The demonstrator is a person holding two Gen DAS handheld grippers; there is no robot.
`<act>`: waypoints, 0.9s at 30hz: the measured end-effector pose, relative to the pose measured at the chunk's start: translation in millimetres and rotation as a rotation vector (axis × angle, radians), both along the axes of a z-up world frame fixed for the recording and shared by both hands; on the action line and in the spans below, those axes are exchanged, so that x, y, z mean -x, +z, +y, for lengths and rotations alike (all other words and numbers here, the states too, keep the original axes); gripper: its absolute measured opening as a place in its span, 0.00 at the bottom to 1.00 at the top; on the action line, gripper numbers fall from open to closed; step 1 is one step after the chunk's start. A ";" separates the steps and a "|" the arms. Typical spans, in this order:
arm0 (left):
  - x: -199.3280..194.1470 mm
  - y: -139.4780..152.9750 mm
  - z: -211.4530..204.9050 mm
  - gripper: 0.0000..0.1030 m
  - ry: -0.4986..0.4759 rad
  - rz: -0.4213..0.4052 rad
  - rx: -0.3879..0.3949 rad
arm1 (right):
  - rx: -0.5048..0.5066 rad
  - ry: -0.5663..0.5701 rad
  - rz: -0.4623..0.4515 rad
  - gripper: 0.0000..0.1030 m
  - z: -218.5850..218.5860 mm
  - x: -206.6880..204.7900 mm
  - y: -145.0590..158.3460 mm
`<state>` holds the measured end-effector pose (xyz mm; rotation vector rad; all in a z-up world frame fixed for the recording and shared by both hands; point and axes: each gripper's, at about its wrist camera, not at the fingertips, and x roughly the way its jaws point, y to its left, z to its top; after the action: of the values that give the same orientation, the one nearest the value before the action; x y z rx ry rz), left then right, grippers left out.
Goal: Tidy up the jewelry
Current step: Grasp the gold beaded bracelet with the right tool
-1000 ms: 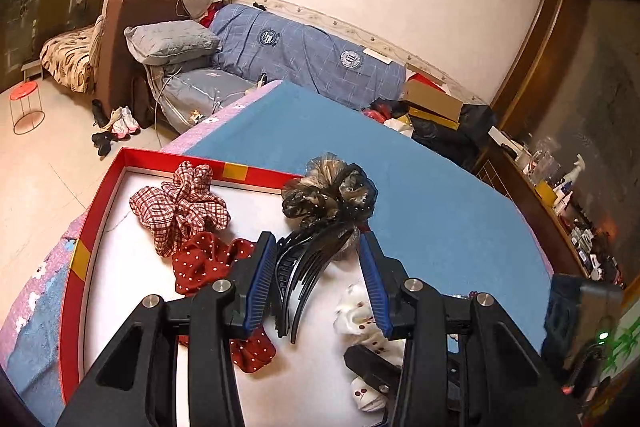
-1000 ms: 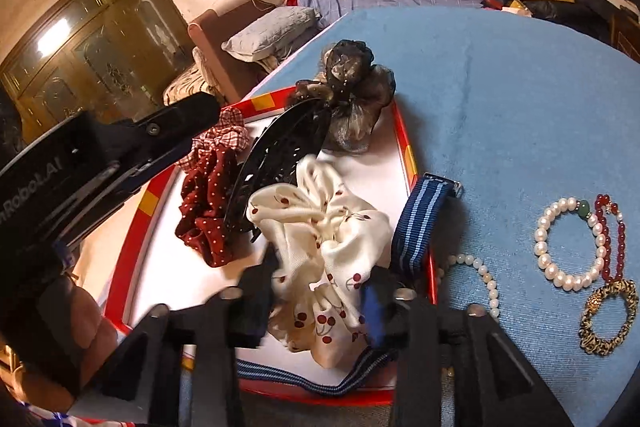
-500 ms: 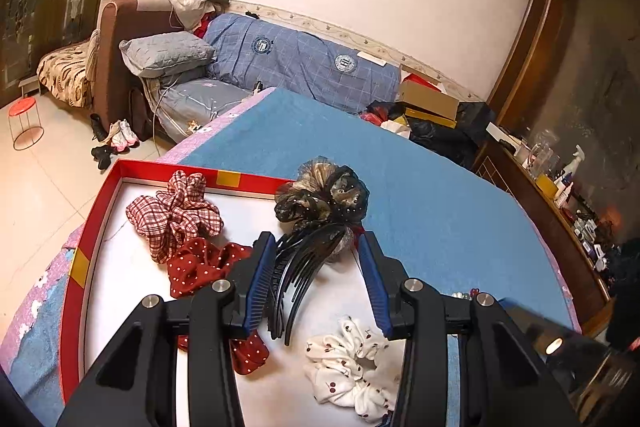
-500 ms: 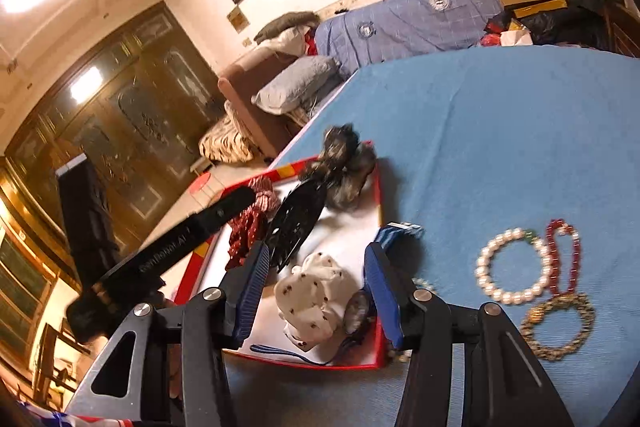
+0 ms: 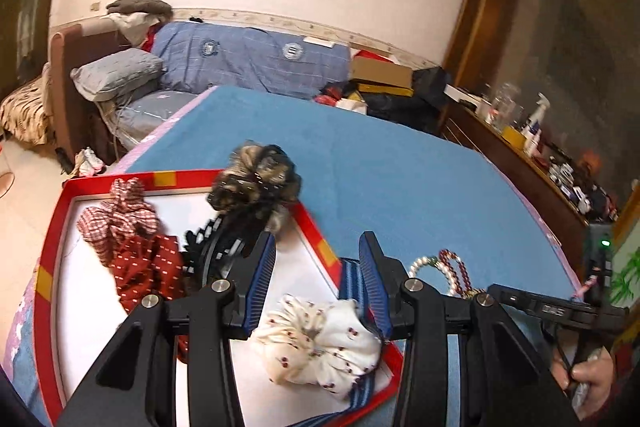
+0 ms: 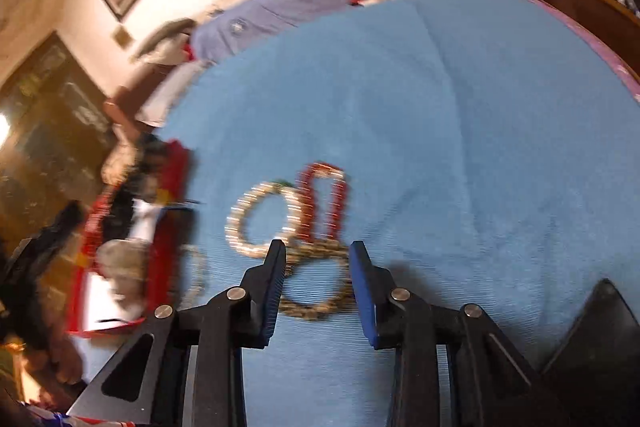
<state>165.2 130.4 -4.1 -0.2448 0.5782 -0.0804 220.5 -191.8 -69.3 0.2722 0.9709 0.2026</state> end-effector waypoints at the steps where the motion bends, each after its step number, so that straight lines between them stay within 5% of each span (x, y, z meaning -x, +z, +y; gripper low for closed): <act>1: -0.9 -1.0 -1.6 0.41 -0.011 0.005 0.001 | 0.028 -0.009 0.012 0.34 1.1 -1.5 -2.3; 4: -1.7 -2.5 -6.4 0.41 -0.031 0.014 0.000 | 0.062 0.019 0.034 0.33 7.1 -3.2 -7.7; 6: -1.2 -2.9 -11.3 0.41 -0.048 0.013 -0.003 | 0.144 0.037 0.017 0.16 15.6 -1.6 -8.2; 9: -3.7 -6.0 -23.5 0.41 -0.118 0.032 0.000 | 0.232 0.035 0.004 0.08 24.5 1.6 -8.3; 16: -24.4 -11.8 -86.9 0.46 -0.298 0.196 0.002 | 0.053 -0.144 -0.141 0.08 -34.9 16.2 29.6; 22: -89.2 -40.1 -132.4 0.45 -0.212 0.394 -0.126 | -0.096 -0.158 -0.153 0.08 -54.2 22.0 38.1; 27: -122.1 -66.4 -147.6 0.33 -0.172 0.476 -0.189 | -0.152 -0.139 -0.178 0.09 -56.4 24.4 48.0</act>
<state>287.4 -17.2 -70.5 -0.0265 1.0743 -0.1346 196.1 -248.2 -21.3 0.4515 0.7580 0.1704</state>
